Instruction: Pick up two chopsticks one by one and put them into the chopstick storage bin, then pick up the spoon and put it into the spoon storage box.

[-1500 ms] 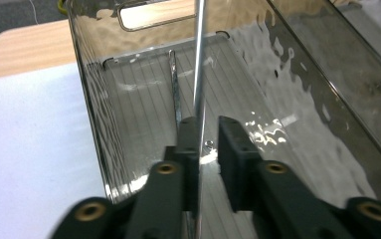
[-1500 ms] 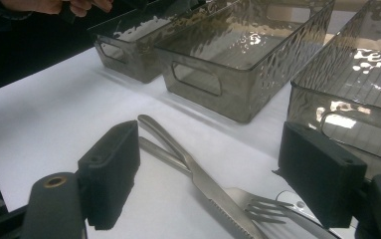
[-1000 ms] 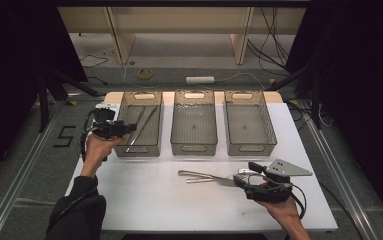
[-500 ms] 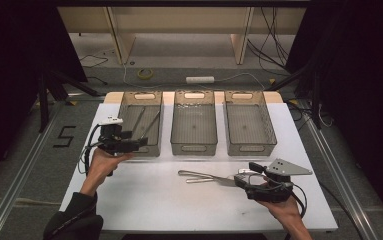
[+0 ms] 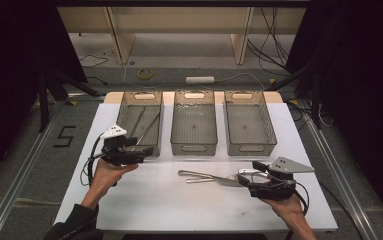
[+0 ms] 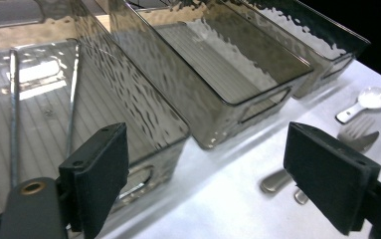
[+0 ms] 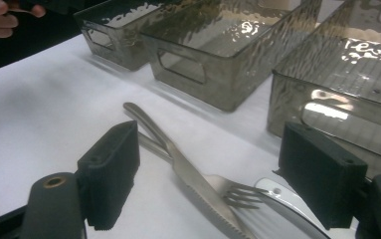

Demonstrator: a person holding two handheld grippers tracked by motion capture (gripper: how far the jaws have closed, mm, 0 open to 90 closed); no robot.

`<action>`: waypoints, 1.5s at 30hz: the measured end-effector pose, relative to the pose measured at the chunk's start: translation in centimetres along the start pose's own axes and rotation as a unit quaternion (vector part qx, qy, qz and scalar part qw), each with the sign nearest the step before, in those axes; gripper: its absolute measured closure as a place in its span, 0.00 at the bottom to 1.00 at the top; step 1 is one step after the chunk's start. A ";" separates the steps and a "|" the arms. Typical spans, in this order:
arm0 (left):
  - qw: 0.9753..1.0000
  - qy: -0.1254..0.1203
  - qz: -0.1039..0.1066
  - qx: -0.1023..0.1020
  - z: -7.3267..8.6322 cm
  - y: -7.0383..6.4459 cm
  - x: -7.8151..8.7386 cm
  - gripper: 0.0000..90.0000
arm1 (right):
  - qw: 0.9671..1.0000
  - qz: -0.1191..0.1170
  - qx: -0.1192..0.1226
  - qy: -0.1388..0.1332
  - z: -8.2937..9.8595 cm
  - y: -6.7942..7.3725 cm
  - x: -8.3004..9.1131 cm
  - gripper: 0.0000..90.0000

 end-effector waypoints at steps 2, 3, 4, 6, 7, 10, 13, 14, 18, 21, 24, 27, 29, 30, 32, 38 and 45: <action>1.000 -0.003 0.004 -0.001 0.2 -0.5 0.2 0.19 | 1.000 0.003 -0.002 0.001 0.0 -0.4 0.2 0.28; 1.000 -0.004 0.005 -0.003 0.3 -0.7 0.2 0.19 | 1.000 0.004 -0.003 0.002 0.1 -0.6 0.2 0.28; 1.000 -0.006 0.006 -0.007 0.4 -1.0 0.3 0.19 | 1.000 0.005 -0.004 0.002 0.1 -0.8 0.3 0.28; 1.000 -0.007 0.010 -0.009 0.6 -1.4 0.4 0.19 | 1.000 0.007 -0.005 0.005 0.2 -1.1 0.4 0.28; 1.000 -0.007 0.010 -0.010 0.7 -1.5 0.5 0.19 | 1.000 0.008 -0.006 0.005 0.2 -1.3 0.4 0.28; 1.000 -0.008 0.014 -0.014 1.0 -2.0 0.7 0.19 | 1.000 0.010 -0.007 0.009 0.2 -1.7 0.5 0.28; 1.000 -0.006 0.015 -0.018 1.4 -2.4 0.8 0.18 | 1.000 0.014 -0.008 0.012 0.3 -2.0 0.5 0.28; 1.000 -0.005 0.015 -0.021 1.5 -2.5 0.8 0.18 | 1.000 0.016 -0.007 0.015 0.4 -2.2 0.5 0.28; 1.000 -0.009 0.015 -0.022 2.0 -2.7 1.3 0.18 | 1.000 0.020 -0.008 0.021 0.4 -2.6 0.5 0.28; 1.000 -0.009 0.016 -0.016 2.3 -2.7 1.6 0.18 | 0.999 0.022 -0.008 0.025 0.5 -3.1 0.5 0.28; 1.000 -0.010 0.013 -0.021 2.4 -2.8 1.9 0.17 | 0.999 0.025 -0.008 0.031 0.6 -3.4 0.6 0.28; 1.000 -0.014 0.014 -0.019 2.4 -2.9 2.2 0.17 | 0.999 0.029 -0.008 0.038 0.8 -4.0 0.7 0.28; 1.000 -0.013 0.013 -0.018 2.6 -2.8 2.3 0.17 | 0.999 0.029 -0.010 0.042 0.8 -4.3 0.6 0.28; 1.000 -0.013 0.013 -0.018 2.6 -2.8 2.4 0.17 | 0.998 0.032 -0.011 0.045 0.8 -4.7 0.7 0.28; 1.000 -0.014 0.011 -0.018 2.7 -2.8 2.4 0.17 | 0.998 0.030 -0.016 0.051 0.9 -5.1 0.7 0.28; 1.000 -0.017 0.011 -0.021 2.8 -3.1 2.6 0.17 | 0.995 0.031 -0.007 0.094 1.3 -6.8 1.0 0.28; 0.999 -0.021 0.012 -0.024 2.8 -3.4 2.9 0.17 | 0.989 0.032 0.005 0.146 1.6 -8.8 1.1 0.28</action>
Point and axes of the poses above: each handheld gripper's, and its own axes: x roughly backward along the jaws, z roughly out of its underside, y roughly to its left, the point moved 10 cm from there along -x, roughly forward along the jaws, and after that the axes turned 7 degrees about -z, right-handed, at the moved point
